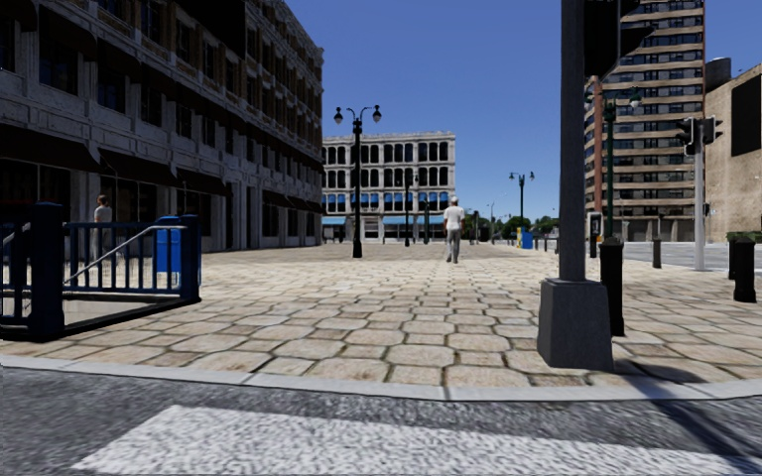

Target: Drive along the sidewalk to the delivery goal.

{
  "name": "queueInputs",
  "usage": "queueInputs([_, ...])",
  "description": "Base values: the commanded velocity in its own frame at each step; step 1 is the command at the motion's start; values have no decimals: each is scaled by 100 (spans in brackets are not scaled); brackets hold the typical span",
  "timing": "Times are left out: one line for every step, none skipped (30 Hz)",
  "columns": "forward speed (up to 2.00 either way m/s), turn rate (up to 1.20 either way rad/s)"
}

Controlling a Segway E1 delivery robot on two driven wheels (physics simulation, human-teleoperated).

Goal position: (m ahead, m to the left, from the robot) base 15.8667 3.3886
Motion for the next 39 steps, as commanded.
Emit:
queueInputs([200, 0])
queueInputs([200, 0])
queueInputs([200, 0])
queueInputs([200, 0])
queueInputs([200, 0])
queueInputs([200, 0])
queueInputs([200, 0])
queueInputs([200, 0])
queueInputs([200, 0])
queueInputs([200, 0])
queueInputs([200, 0])
queueInputs([200, 0])
queueInputs([200, 0])
queueInputs([200, 0])
queueInputs([200, 0])
queueInputs([193, 0])
queueInputs([178, 0])
queueInputs([166, 0])
queueInputs([166, 0])
queueInputs([159, 0])
queueInputs([154, 0])
queueInputs([150, 0])
queueInputs([141, 0])
queueInputs([141, 0])
queueInputs([137, 0])
queueInputs([135, 0])
queueInputs([135, 0])
queueInputs([135, 0])
queueInputs([135, 0])
queueInputs([135, 0])
queueInputs([135, 0])
queueInputs([135, 0])
queueInputs([135, 0])
queueInputs([135, 0])
queueInputs([135, 0])
queueInputs([135, 0])
queueInputs([135, 0])
queueInputs([135, 0])
queueInputs([136, 0])
